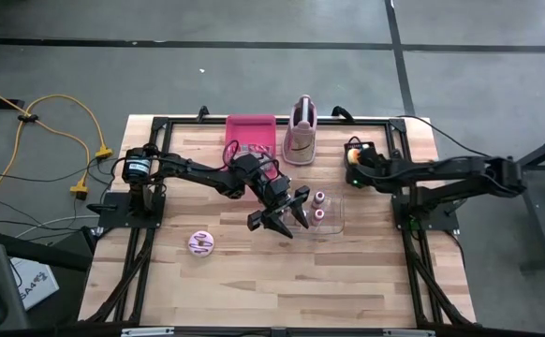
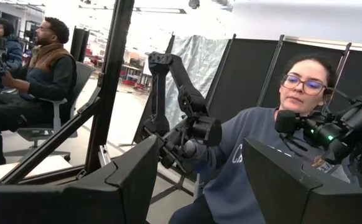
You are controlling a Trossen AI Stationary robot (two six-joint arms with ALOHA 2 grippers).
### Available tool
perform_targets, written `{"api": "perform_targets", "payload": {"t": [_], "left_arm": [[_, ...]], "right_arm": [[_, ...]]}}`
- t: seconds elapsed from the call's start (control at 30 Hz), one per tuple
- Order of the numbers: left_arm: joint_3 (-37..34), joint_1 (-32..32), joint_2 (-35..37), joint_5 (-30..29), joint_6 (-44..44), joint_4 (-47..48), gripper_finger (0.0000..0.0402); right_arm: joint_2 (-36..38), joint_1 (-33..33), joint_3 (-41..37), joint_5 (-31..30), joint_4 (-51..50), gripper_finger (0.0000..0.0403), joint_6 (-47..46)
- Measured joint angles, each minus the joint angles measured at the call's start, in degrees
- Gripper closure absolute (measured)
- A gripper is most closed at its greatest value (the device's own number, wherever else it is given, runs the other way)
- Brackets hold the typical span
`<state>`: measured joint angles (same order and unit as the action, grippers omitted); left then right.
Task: Pick & Place Food Item
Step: Put the blue donut into the black bin
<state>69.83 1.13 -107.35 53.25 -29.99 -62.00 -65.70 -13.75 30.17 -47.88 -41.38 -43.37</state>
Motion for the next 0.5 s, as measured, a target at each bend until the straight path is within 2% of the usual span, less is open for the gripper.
{"api": "perform_targets", "payload": {"t": [0.5], "left_arm": [[-0.01, 0.00, 0.00, 0.17, 0.01, 0.00, 0.0175]], "right_arm": [[-1.96, -0.31, 0.00, -0.11, 3.28, 0.0334, 3.10]]}}
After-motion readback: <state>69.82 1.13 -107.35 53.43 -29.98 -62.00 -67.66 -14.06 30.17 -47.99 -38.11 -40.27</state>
